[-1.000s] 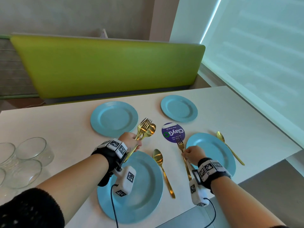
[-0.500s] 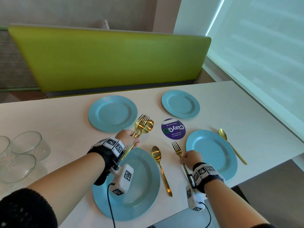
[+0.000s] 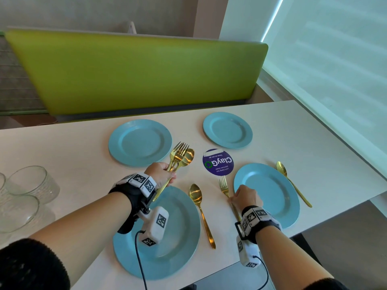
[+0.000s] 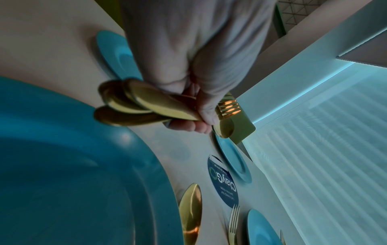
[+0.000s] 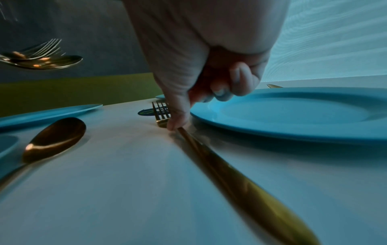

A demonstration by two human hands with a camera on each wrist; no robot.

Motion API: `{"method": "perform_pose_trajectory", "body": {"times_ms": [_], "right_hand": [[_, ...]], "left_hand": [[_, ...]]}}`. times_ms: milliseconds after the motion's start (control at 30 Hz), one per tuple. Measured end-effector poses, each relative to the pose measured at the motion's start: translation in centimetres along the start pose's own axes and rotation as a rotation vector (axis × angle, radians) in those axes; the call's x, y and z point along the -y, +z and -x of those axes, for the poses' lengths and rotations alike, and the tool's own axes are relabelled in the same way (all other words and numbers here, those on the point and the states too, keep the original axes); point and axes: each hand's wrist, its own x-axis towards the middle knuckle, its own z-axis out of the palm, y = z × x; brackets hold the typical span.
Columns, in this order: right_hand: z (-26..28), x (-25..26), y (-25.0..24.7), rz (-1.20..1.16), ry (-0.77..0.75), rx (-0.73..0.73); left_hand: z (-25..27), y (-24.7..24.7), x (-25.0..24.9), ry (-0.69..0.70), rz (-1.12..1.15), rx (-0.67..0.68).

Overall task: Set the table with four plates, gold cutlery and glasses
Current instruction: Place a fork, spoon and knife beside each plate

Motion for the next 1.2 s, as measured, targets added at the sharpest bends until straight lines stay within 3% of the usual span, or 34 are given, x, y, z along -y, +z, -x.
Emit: {"method": "perform_pose_trajectory", "body": {"times_ms": [1200], "right_hand": [[1.5,-1.0,-1.5,0.078,-0.103,0.036]], "left_hand": [[-0.1,0.6,-0.1,0.007,-0.019,0.006]]}}
